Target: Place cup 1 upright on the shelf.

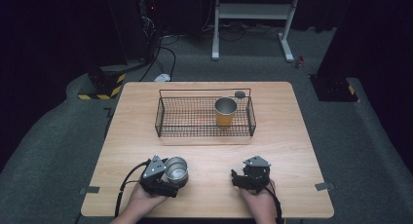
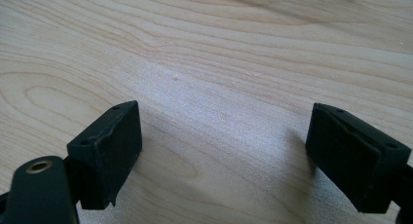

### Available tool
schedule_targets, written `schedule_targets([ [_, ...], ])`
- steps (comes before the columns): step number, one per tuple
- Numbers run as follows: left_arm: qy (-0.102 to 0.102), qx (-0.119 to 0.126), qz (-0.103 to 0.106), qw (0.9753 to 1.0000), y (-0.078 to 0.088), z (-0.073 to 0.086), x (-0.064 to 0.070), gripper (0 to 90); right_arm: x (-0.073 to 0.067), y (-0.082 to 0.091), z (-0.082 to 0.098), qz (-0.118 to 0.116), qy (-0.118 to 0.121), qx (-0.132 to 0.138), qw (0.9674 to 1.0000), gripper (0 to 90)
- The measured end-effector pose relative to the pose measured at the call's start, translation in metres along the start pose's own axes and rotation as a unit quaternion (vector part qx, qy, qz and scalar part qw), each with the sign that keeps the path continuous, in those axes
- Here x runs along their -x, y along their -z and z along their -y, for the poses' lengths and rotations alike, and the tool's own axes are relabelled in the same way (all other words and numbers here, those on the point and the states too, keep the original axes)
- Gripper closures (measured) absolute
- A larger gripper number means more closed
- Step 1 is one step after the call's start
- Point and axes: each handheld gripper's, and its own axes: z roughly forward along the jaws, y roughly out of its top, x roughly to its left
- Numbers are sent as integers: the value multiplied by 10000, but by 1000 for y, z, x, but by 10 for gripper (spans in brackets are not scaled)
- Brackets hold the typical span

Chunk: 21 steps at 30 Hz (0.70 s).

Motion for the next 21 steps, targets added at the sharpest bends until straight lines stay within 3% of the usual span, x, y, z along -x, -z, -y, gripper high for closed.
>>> schedule_targets([
  [21,-35,-28,-108,9999,-4,7,-2,7,0,0,0,4,4,3,10000,133],
])
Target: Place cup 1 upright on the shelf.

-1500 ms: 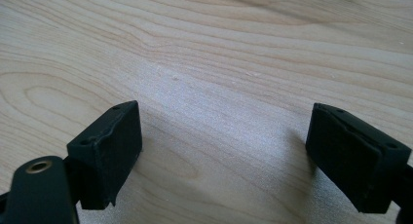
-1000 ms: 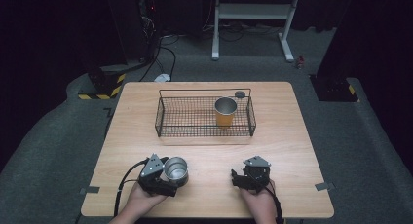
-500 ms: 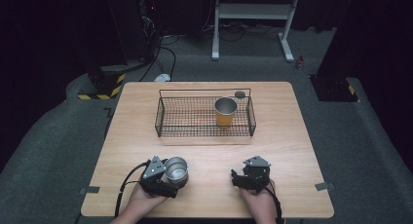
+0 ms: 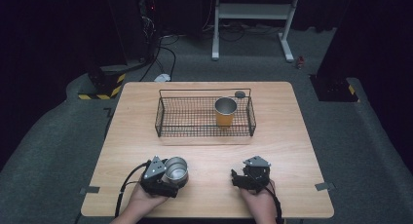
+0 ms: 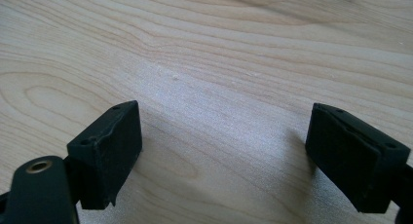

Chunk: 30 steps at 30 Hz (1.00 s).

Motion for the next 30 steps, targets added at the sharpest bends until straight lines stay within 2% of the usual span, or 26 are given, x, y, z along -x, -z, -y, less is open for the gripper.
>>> schedule_targets([
  [8,12,73,-35,10000,0,0,1,30,0,0,0,0,-1,0,10000,133],
  [12,-29,131,-62,9999,0,-1,2,66,0,0,0,1,4,1,10000,134],
  [19,13,191,-47,9998,1,0,1,118,0,0,0,5,5,3,10000,135],
  [22,-54,246,-62,9997,2,1,3,162,0,0,0,5,7,3,10000,135],
  [24,-113,258,-121,9995,3,1,3,167,0,0,0,4,6,3,10000,135],
  [30,-79,287,-139,9995,3,2,3,178,0,0,0,4,7,3,10000,135],
])
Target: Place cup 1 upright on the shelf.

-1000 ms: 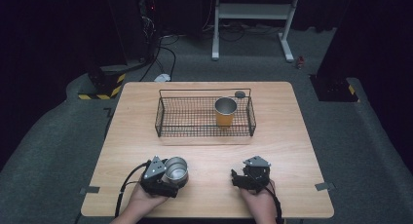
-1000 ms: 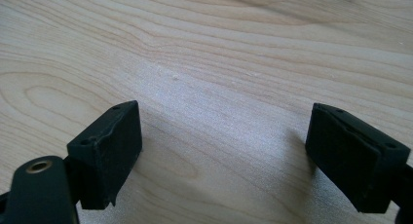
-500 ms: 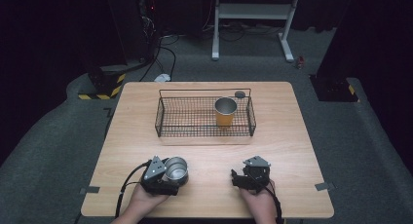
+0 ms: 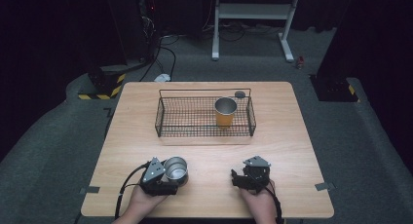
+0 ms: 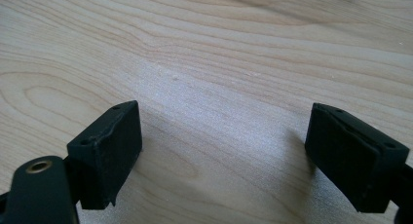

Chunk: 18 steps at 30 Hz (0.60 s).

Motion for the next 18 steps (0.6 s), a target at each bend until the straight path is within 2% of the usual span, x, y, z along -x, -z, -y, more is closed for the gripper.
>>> schedule_targets([
  [18,69,135,-109,9998,8,-1,-9,189,0,0,0,-3,-6,-3,10000,134],
])
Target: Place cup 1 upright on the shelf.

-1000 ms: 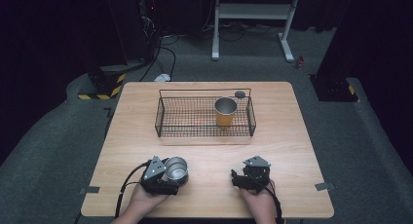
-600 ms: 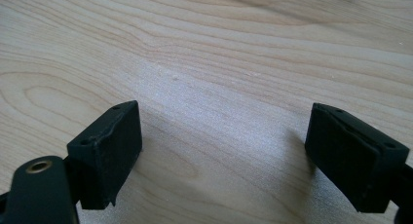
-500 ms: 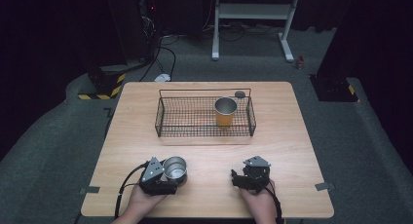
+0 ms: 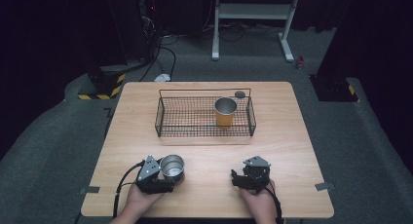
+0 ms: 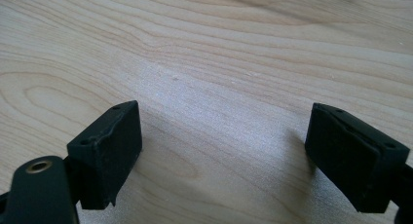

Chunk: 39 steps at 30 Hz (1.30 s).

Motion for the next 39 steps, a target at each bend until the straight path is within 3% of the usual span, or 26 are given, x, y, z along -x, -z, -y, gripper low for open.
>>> schedule_targets([
  [12,113,47,-54,9999,4,-2,-9,190,1,0,-1,-66,19,-21,10000,130],
  [23,201,18,-77,9998,9,-12,-14,190,6,0,-1,-205,197,-23,9996,127],
  [31,202,24,-298,9993,10,-23,-15,190,7,1,1,-255,212,-33,9994,127],
  [39,258,100,-365,9990,10,-31,-17,190,7,1,1,-278,229,-44,9993,113],
])
